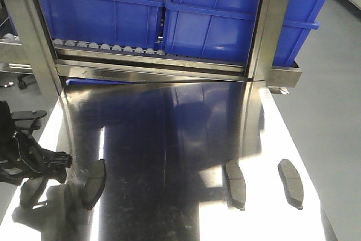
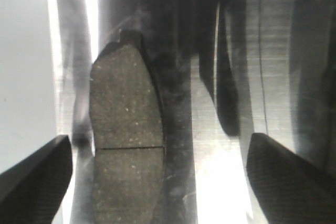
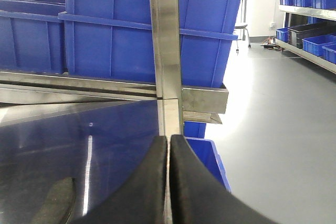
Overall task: Move and align brake pads A on conveyor
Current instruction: 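Grasp the dark grey brake pad with the left gripper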
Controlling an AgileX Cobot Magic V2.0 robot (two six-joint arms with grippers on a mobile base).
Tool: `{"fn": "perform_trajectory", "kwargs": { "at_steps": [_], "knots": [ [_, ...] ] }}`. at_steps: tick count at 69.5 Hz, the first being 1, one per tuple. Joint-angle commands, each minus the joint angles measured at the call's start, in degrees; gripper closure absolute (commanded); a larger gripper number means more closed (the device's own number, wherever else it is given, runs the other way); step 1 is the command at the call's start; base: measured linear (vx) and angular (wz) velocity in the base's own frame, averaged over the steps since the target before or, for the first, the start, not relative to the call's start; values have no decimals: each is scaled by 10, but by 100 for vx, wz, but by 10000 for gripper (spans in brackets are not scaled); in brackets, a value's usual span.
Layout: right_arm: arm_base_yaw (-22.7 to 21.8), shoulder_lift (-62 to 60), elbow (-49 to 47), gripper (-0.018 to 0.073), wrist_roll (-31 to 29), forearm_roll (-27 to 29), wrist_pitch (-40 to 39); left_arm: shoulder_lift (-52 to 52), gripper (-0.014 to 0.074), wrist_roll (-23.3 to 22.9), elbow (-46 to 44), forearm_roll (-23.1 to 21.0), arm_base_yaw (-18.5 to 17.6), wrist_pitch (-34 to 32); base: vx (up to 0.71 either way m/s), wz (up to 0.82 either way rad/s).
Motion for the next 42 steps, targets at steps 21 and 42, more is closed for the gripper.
{"fn": "perform_trajectory", "kwargs": {
  "at_steps": [21,42],
  "knots": [
    [-3,-6,3,566,0,-2,-41,-14,63,-7,-16,-2,-3,-12,0,0],
    [-3,-6,3,566,0,-2,-41,-14,232,-7,-16,-2,-3,-9,0,0]
  ]
}}
